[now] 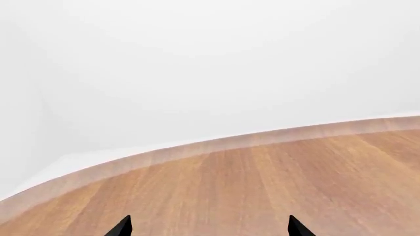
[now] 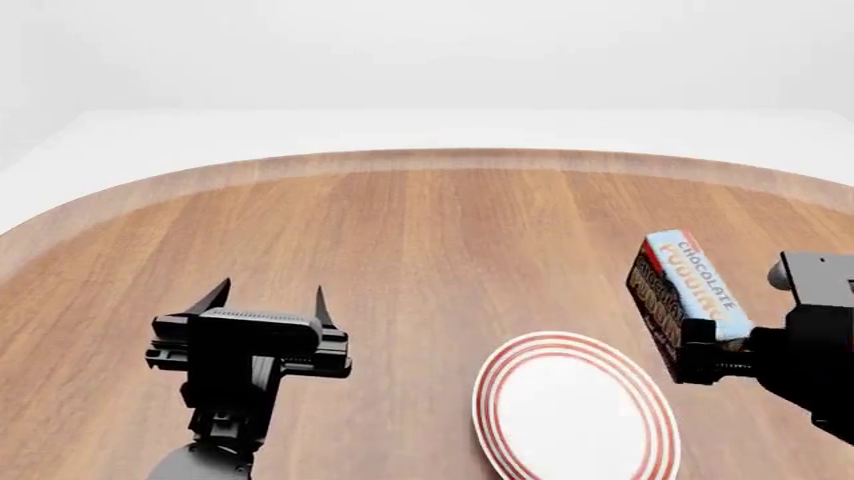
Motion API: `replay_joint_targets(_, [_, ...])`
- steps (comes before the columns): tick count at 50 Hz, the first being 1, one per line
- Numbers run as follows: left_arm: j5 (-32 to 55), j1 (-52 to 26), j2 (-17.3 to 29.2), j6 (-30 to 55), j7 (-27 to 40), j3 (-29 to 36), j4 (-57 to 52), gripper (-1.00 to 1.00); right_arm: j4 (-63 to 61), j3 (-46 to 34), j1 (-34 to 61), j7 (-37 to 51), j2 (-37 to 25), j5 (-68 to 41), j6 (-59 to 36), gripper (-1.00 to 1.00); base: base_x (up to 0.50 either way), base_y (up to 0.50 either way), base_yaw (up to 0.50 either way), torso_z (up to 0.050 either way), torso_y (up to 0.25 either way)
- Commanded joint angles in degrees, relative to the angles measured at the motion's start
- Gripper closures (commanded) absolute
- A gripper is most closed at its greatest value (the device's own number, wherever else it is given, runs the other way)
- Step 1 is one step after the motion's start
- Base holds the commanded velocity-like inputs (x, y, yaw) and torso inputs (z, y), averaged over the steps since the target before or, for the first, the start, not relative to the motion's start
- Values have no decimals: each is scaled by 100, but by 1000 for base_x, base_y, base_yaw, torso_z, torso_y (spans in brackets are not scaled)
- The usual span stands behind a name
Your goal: Put the chocolate pudding to the right of the plate.
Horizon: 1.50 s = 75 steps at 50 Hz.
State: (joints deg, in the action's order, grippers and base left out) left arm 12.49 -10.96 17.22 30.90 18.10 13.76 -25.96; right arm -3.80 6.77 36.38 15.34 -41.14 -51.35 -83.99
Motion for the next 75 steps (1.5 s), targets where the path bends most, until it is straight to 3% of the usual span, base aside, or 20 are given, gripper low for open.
replay_joint_targets(1, [16,-4,7,-22,18,19,44,-100,1165,217,-22,-262,-421,232,334,100,0,0,0,0,0])
replay_joint_targets(5, [17,-27,14,13,37,22,39,-100,1501,521,-176,-225,-481,281,489,100,0,0,0,0,0])
replay_joint_targets(24, [8,-52,17,44,75,142,-7,-100,3099,112,-287,-790,-571,925,1612,100,0,0,0,0,0])
replay_joint_targets(55, [32,8,48,-139,85,211,191,-100,4968,-880,752,-1369,14,1872,3079,100,0,0,0,0,0])
replay_joint_targets(75, [52,19,73,-172,113,248,205,-100,4809,-1018,678,-1269,-14,1993,3062,100,0,0,0,0,0])
